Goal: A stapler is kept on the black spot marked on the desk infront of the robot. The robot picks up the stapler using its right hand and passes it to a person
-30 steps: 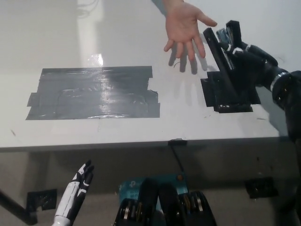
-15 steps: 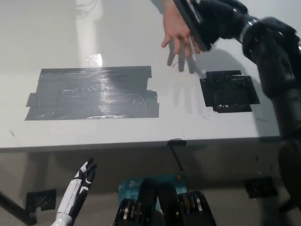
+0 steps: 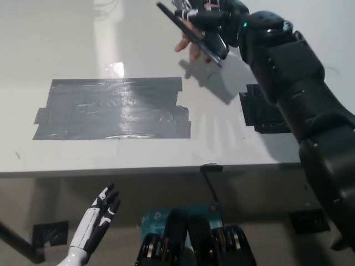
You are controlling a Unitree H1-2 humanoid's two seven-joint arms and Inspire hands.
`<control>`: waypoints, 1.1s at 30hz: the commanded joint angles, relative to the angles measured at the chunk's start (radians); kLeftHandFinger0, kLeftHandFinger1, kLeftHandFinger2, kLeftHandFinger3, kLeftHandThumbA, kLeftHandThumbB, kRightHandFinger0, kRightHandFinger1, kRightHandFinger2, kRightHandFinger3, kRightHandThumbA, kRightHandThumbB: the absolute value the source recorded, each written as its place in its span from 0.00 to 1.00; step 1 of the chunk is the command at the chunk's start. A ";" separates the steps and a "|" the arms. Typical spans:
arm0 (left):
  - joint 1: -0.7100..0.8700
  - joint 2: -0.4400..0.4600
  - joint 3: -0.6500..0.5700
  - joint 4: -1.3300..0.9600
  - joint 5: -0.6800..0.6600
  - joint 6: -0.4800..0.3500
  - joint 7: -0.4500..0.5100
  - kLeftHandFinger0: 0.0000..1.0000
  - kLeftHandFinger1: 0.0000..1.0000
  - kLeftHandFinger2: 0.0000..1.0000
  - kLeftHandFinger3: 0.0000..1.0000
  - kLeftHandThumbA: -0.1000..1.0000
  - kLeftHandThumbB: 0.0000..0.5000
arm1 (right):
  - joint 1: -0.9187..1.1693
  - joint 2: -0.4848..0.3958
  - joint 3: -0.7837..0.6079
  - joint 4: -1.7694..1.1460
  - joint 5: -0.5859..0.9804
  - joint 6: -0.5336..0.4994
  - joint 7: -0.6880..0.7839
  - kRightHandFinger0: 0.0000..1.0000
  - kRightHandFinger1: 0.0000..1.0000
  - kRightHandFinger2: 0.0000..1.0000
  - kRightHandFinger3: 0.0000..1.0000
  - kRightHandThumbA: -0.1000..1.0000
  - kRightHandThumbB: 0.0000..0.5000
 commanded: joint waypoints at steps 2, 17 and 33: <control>-0.013 0.023 -0.010 -0.038 0.005 0.008 -0.027 1.00 0.97 0.93 1.00 0.94 0.81 | -0.072 -0.015 0.202 0.036 -0.264 -0.256 0.010 1.00 1.00 1.00 1.00 0.90 0.53; -0.020 0.025 -0.014 -0.045 -0.001 0.027 -0.045 1.00 0.95 0.87 1.00 0.94 0.81 | -0.053 -0.046 0.282 0.033 -0.360 -0.325 -0.063 1.00 1.00 1.00 1.00 1.00 0.64; -0.023 0.029 -0.022 -0.047 0.008 0.037 -0.043 1.00 0.92 0.86 1.00 0.94 0.78 | 0.038 -0.172 0.177 -0.432 -0.363 -0.217 0.063 1.00 1.00 1.00 1.00 1.00 0.59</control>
